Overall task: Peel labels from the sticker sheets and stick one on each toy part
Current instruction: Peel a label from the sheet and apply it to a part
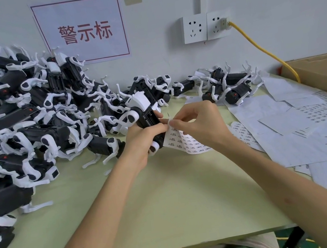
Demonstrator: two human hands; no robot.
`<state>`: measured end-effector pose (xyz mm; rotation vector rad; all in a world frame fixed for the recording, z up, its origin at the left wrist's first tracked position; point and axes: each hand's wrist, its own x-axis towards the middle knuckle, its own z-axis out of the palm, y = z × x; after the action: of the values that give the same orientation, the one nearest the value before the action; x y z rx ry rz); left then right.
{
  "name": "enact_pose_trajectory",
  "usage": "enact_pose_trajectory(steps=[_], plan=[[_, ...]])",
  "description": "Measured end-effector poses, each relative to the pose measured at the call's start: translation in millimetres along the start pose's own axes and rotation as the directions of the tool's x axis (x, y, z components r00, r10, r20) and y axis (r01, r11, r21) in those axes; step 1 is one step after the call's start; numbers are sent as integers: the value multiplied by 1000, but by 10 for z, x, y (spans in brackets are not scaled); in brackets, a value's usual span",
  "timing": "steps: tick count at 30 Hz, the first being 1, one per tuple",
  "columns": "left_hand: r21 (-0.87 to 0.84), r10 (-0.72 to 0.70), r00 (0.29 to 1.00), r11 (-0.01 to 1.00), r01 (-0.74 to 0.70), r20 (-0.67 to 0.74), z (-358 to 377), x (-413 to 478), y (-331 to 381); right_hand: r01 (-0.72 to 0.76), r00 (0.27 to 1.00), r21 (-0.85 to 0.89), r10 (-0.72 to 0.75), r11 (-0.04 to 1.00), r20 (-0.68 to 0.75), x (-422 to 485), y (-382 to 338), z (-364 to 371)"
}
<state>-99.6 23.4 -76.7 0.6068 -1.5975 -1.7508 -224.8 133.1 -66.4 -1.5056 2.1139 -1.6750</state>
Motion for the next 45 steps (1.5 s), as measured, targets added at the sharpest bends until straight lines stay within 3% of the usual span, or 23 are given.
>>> enact_pose_trajectory(steps=[12, 23, 31, 35, 39, 42, 45], plan=[[60, -23, 999, 998, 24, -30, 26, -11, -2, 11, 1000, -28, -11, 1000, 0, -7, -2, 1], [71, 7, 1000, 997, -6, -25, -14, 39, -48, -62, 997, -34, 63, 998, 35, 18, -7, -39], [70, -7, 1000, 998, 8, -16, -18, 44, -59, -131, 991, 32, 132, 991, -33, 60, 48, -93], [116, -76, 997, 991, 72, 30, 21, 31, -82, -85, 993, 56, 89, 995, -74, 63, 46, -103], [99, -11, 998, 995, 16, -59, -3, 31, -43, -38, 993, 57, 44, 998, -109, 64, 54, -85], [-9, -12, 998, 1000, 12, 54, -65, 15, 56, 17, 990, 32, -13, 999, -138, 42, 61, -65], [14, -18, 989, 1000, 17, 150, -49, -17, 97, 102, 986, -22, -104, 995, -133, 16, 64, -43]])
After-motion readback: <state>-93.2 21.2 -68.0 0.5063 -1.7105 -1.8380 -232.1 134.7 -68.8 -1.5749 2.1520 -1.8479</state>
